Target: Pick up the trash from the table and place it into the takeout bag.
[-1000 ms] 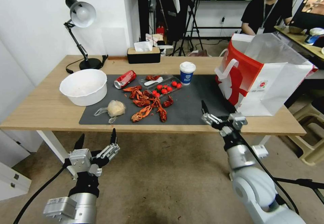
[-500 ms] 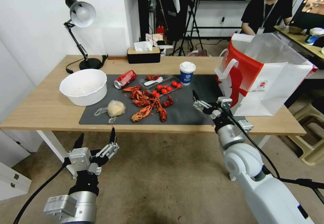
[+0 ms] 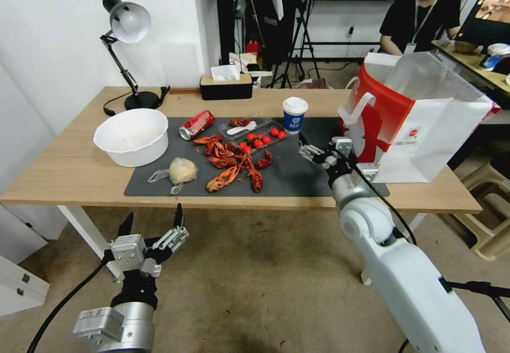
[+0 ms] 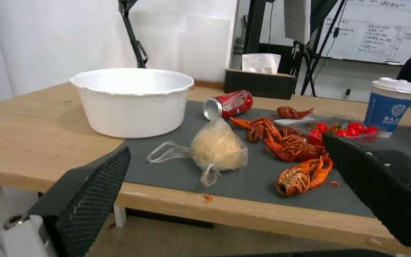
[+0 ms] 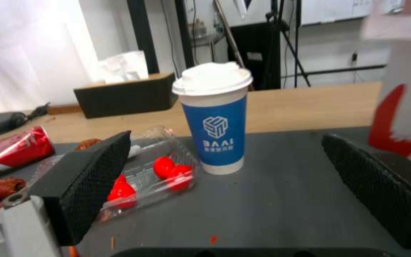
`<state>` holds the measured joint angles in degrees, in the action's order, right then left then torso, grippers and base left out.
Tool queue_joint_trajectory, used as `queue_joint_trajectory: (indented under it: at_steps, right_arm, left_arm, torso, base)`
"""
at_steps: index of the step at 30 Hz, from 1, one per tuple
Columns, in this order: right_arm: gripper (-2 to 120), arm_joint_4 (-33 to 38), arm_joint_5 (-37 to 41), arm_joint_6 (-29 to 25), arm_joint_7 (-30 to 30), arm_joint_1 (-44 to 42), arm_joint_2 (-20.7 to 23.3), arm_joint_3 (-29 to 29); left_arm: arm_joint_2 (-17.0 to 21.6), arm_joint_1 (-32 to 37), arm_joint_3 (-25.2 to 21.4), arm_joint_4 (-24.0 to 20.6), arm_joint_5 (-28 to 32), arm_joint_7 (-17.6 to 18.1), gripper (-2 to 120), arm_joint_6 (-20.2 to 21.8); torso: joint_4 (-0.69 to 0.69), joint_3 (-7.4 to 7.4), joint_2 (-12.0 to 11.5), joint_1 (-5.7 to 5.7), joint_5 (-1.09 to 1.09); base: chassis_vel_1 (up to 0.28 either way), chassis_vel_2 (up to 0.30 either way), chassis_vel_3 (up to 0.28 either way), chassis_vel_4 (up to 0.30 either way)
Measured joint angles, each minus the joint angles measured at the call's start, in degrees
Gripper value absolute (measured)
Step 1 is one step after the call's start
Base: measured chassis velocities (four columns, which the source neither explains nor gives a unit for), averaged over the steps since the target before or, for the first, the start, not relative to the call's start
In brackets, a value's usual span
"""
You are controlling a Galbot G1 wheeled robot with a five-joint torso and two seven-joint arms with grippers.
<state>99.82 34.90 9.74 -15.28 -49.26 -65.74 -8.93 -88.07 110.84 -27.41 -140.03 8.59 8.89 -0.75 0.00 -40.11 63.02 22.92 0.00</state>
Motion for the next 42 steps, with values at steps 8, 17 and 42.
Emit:
queue_joint_trajectory:
  at_steps: [8, 17, 42]
  right_arm:
    - [100, -2.6, 0.26, 0.9, -0.83, 3.56, -0.91, 1.58]
    - [100, -5.79, -0.7, 3.72, -4.32, 8.18, -2.28, 3.73]
    - [100, -24.75, -4.07, 8.21, -1.17, 20.33, -7.36, 8.43]
  left_arm:
    - [-0.33, 0.06, -0.02, 0.12, -0.24, 0.06, 100, -0.03]
    - [-0.7, 0.58, 0.01, 0.16, -0.89, 0.08, 100, -0.11]
    - [-1.95, 1.14, -0.02, 0.62, -1.25, 0.53, 100, -1.9]
  torso:
    - [0.0, 0.01, 0.0, 0.0, -0.01]
    - [0.01, 0.01, 0.01, 0.0, -0.01]
    - [0.0, 0.01, 0.01, 0.0, -0.01]
  base:
    - [0.0, 0.0, 0.0, 0.0]
    - [0.0, 0.0, 0.0, 0.0]
    - [0.0, 0.0, 0.0, 0.0]
